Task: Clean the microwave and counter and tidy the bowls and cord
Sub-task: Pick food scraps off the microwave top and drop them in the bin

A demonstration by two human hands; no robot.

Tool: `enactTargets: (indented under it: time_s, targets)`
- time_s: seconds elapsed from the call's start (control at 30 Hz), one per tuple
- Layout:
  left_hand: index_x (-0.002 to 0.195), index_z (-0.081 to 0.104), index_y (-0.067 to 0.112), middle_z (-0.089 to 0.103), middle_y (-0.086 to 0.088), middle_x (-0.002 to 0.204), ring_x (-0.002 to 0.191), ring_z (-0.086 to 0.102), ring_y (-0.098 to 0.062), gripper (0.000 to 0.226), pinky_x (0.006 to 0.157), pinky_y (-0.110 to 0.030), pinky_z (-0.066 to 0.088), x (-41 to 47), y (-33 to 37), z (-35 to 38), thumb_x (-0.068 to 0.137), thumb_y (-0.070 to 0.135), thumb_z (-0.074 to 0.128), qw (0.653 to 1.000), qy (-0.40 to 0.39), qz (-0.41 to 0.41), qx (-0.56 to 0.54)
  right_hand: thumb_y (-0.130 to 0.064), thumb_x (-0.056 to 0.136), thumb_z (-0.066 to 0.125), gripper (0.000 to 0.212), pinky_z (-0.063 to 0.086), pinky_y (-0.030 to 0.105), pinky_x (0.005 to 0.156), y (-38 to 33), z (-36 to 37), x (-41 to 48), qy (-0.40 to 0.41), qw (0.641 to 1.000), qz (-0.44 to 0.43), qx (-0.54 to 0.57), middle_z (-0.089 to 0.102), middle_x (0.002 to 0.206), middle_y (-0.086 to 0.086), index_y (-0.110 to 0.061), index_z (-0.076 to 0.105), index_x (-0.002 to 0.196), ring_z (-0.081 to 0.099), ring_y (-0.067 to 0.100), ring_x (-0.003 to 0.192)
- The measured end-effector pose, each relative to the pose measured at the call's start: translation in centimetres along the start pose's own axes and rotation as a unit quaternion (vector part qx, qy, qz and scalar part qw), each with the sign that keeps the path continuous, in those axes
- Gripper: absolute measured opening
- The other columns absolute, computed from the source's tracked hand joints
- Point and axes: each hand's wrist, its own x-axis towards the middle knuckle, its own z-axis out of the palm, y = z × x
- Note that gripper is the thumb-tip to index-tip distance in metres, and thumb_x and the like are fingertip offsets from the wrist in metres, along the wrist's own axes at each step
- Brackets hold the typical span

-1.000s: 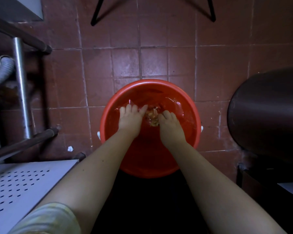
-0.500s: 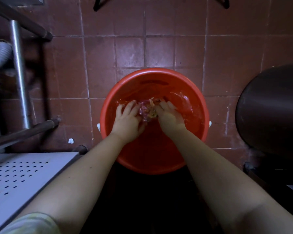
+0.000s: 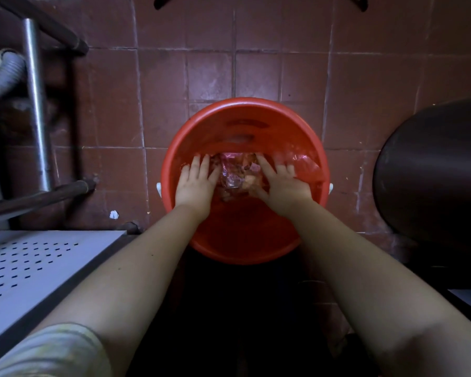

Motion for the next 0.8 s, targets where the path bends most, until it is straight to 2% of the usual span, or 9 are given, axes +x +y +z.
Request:
enactTargets:
  time_s: [0.1,0.2,0.27,0.33,0.37,0.43,0.57,0.7,0.8]
  targets:
    - [0.153,-0.01,0.02,-0.017,-0.017,0.159,0.144,-0.022,-0.036,0.105,0.118,-0.05,-0.008,-0.7,0.0,0.1,0.08,0.027,0.065,0.999,-0.025,-0.005,0.043,-0.06,0.095,0.034,0.073,0.035,0.057,0.104,0.5,0.3,-0.6,-0.026,0.999,0.011,-0.015,-0.008,0.161,0.001,-0.045,-0.014,0.148,-0.001,0.031,0.148]
    - [0.151,-0.017,0.012,-0.017,-0.02,0.158,0.143,-0.024,-0.037,0.113,0.116,-0.052,-0.013,-1.2,0.5,0.1,0.079,0.04,0.066,0.996,-0.061,-0.025,0.066,-0.05,0.099,0.034,0.067,0.019,0.062,0.111,0.8,0.4,-1.0,-0.029,0.997,0.041,-0.059,-0.022,0.159,0.001,-0.042,-0.008,0.15,-0.003,0.036,0.147]
    - [0.15,-0.018,0.007,-0.015,-0.021,0.158,0.144,-0.022,-0.037,0.113,0.115,-0.052,-0.014,-1.6,0.8,0.1,0.081,0.04,0.064,0.993,-0.079,-0.045,0.077,-0.039,0.101,0.037,0.063,0.025,0.061,0.108,0.8,0.1,-1.6,-0.033,0.994,0.072,-0.077,-0.004,0.161,0.006,-0.039,0.002,0.152,0.021,0.04,0.143]
    - [0.148,-0.019,0.003,-0.016,-0.022,0.157,0.144,-0.021,-0.037,0.107,0.115,-0.051,-0.014,-2.1,0.8,-0.1,0.084,0.037,0.059,0.991,-0.088,-0.065,0.084,-0.027,0.097,0.047,0.064,0.037,0.055,0.101,0.7,-0.1,-2.2,-0.044,0.992,0.089,-0.082,0.035,0.15,0.006,-0.038,0.013,0.15,0.049,0.034,0.126]
    - [0.148,-0.02,0.001,-0.017,-0.023,0.157,0.144,-0.021,-0.037,0.105,0.115,-0.051,-0.014,-2.3,0.8,-0.3,0.085,0.036,0.056,0.99,-0.091,-0.072,0.085,-0.024,0.092,0.053,0.067,0.038,0.054,0.101,0.7,0.1,-2.3,-0.044,0.99,0.091,-0.094,0.049,0.138,0.004,-0.038,0.018,0.148,0.055,0.032,0.118]
    - [0.146,-0.022,-0.002,-0.019,-0.024,0.156,0.143,-0.022,-0.038,0.102,0.115,-0.051,-0.014,-2.8,0.9,-0.9,0.087,0.034,0.053,0.988,-0.096,-0.078,0.091,-0.023,0.085,0.061,0.072,0.04,0.052,0.101,0.8,0.2,-2.6,-0.038,0.989,0.098,-0.106,0.06,0.123,0.001,-0.038,0.023,0.144,0.06,0.029,0.109]
    - [0.144,-0.025,-0.004,-0.023,-0.027,0.154,0.143,-0.023,-0.04,0.097,0.115,-0.052,-0.012,-3.8,1.3,-2.3,0.09,0.031,0.048,0.987,-0.077,-0.082,0.115,-0.021,0.084,0.065,0.095,0.048,0.036,0.076,0.8,0.1,-3.5,-0.008,0.991,0.097,-0.094,0.05,0.135,0.003,-0.039,-0.001,0.15,0.061,0.026,0.11]
    - [0.144,-0.023,-0.004,-0.021,-0.027,0.154,0.144,-0.019,-0.039,0.086,0.116,-0.05,-0.011,-3.7,0.9,-2.5,0.094,0.024,0.04,0.99,-0.017,-0.095,0.104,-0.015,0.082,0.068,0.116,0.052,0.039,0.075,0.6,0.2,-3.1,0.055,0.991,0.071,-0.096,0.047,0.14,0.005,-0.038,-0.027,0.145,0.064,0.026,0.104]
    - [0.146,-0.021,-0.001,-0.016,-0.023,0.157,0.145,-0.017,-0.037,0.095,0.115,-0.049,-0.013,-3.7,0.6,-1.9,0.089,0.025,0.05,0.996,0.041,-0.06,0.06,-0.014,0.085,0.063,0.104,0.051,0.042,0.085,0.4,0.1,-3.1,0.051,0.993,0.057,-0.089,0.04,0.147,0.007,-0.033,-0.017,0.15,0.058,0.03,0.116]
